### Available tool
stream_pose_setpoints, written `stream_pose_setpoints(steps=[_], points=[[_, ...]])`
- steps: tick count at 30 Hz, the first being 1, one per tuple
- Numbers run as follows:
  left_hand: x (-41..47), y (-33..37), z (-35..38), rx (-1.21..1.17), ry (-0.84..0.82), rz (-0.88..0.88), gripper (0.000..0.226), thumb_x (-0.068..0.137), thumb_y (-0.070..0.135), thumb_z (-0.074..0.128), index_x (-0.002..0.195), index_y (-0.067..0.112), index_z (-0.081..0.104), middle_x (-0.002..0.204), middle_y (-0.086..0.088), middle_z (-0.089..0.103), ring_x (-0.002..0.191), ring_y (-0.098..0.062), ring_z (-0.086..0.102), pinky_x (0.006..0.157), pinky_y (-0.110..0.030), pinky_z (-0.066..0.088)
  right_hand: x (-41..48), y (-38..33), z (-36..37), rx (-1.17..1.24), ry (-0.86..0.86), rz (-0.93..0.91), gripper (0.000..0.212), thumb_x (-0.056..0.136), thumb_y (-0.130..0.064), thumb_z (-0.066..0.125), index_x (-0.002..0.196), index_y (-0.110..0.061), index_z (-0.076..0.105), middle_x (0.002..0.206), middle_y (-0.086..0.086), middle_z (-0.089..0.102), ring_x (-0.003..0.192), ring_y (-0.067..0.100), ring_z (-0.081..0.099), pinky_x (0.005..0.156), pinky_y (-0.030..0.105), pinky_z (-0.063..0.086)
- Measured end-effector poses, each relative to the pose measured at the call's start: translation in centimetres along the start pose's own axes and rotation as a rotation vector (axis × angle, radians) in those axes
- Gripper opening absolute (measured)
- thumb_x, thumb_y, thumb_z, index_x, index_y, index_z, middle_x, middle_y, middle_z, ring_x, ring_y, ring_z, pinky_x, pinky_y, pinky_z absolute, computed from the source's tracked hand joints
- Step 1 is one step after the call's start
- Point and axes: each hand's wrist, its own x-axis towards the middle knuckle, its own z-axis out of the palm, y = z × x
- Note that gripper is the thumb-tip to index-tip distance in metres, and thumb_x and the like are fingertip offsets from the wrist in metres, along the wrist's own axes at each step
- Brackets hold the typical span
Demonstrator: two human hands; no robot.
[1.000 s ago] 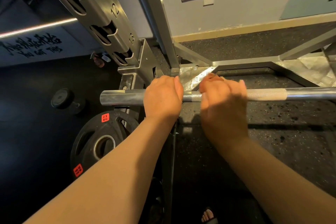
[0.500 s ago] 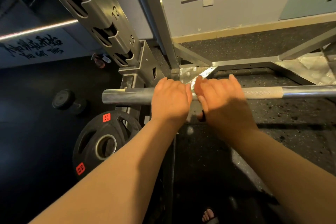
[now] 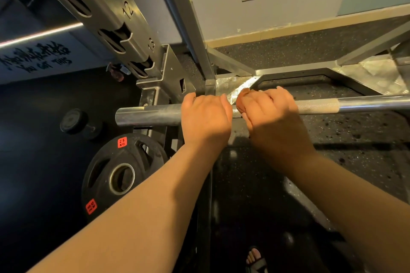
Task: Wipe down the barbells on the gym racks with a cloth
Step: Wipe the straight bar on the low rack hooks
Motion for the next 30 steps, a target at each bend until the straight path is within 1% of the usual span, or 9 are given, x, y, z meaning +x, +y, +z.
stream_pose_setpoints(steps=[2,6,11,14,19,22,25,27,30], points=[[-0.3,-0.2,0.0,0.013,-0.031,0.009,0.049,0.104,0.028,0.029,0.058,0.023,0.045,0.054,0.009,0.040,0.056,-0.016,0.038,0.097,-0.037,0.034,-0.8,2.0,-1.0,0.001,-0.108,-0.016,0.031,0.109,-0.024,0.037,0.123,-0.011,0.061,0.114,0.008,0.066,0.094,0.023,0.053,0.086,0.037,0.041],[0.2,0.5,-0.6,-0.018,-0.117,-0.032,0.047,0.104,0.029,0.028,0.063,0.022,0.050,0.060,0.008,0.046,0.062,-0.017,0.041,0.098,-0.036,0.035,-1.6,3.1,-1.9,0.054,-0.029,0.256,0.023,0.110,-0.027,0.038,0.097,-0.019,0.055,0.083,-0.002,0.046,0.074,0.017,0.038,0.071,0.032,0.029],[-0.2,0.8,0.1,-0.415,-0.199,0.061,0.028,0.099,0.021,0.033,0.076,0.020,0.049,0.076,0.004,0.049,0.075,-0.018,0.042,0.076,-0.034,0.034,-0.7,1.7,-0.5,0.016,0.043,0.354,0.028,0.107,-0.015,0.035,0.107,-0.018,0.062,0.086,-0.004,0.038,0.079,0.020,0.032,0.076,0.037,0.021],[0.3,0.3,0.6,-0.347,-0.155,0.029,0.034,0.100,0.031,0.024,0.076,0.020,0.045,0.076,0.003,0.045,0.075,-0.018,0.039,0.075,-0.030,0.024,-1.1,2.5,-0.5,0.049,-0.004,0.252,0.039,0.111,-0.027,0.021,0.109,-0.015,0.058,0.092,0.002,0.048,0.085,0.023,0.039,0.077,0.039,0.033],[0.5,1.1,0.9,-0.316,-0.073,-0.043,0.036,0.103,0.030,0.029,0.072,0.020,0.045,0.069,0.004,0.044,0.066,-0.018,0.039,0.070,-0.033,0.028,-0.7,1.3,-0.2,0.114,0.142,0.314,0.026,0.107,-0.020,0.042,0.111,-0.012,0.066,0.095,0.008,0.064,0.092,0.030,0.052,0.093,0.050,0.041],[0.5,1.1,1.2,-0.292,-0.044,-0.049,0.033,0.101,0.030,0.028,0.073,0.022,0.043,0.069,0.005,0.042,0.065,-0.016,0.039,0.069,-0.034,0.029,-0.7,0.0,0.5,0.093,0.105,0.212,0.023,0.100,-0.011,0.050,0.115,-0.010,0.067,0.109,0.012,0.067,0.107,0.036,0.057,0.108,0.058,0.037],[0.5,1.3,1.2,-0.246,-0.075,-0.041,0.027,0.101,0.027,0.035,0.075,0.022,0.043,0.071,0.005,0.041,0.066,-0.016,0.039,0.069,-0.034,0.030,-1.1,1.4,-0.1,0.080,0.080,0.047,0.027,0.102,-0.010,0.051,0.124,-0.005,0.065,0.122,0.016,0.067,0.114,0.036,0.059,0.110,0.053,0.039],[0.4,1.3,1.0,-0.225,-0.069,-0.041,0.030,0.103,0.028,0.036,0.076,0.022,0.047,0.072,0.006,0.044,0.066,-0.016,0.040,0.070,-0.033,0.028,-1.4,3.3,-0.9,0.060,0.033,-0.031,0.029,0.105,-0.013,0.047,0.128,-0.002,0.062,0.124,0.018,0.066,0.112,0.034,0.061,0.106,0.048,0.042],[0.5,1.3,0.7,-0.240,-0.064,-0.036,0.031,0.103,0.026,0.038,0.075,0.022,0.049,0.071,0.006,0.046,0.065,-0.015,0.041,0.071,-0.030,0.025,-2.2,5.5,-1.9,0.073,-0.022,0.092,0.028,0.110,-0.023,0.038,0.118,-0.008,0.059,0.106,0.010,0.065,0.092,0.023,0.055,0.101,0.047,0.043]])
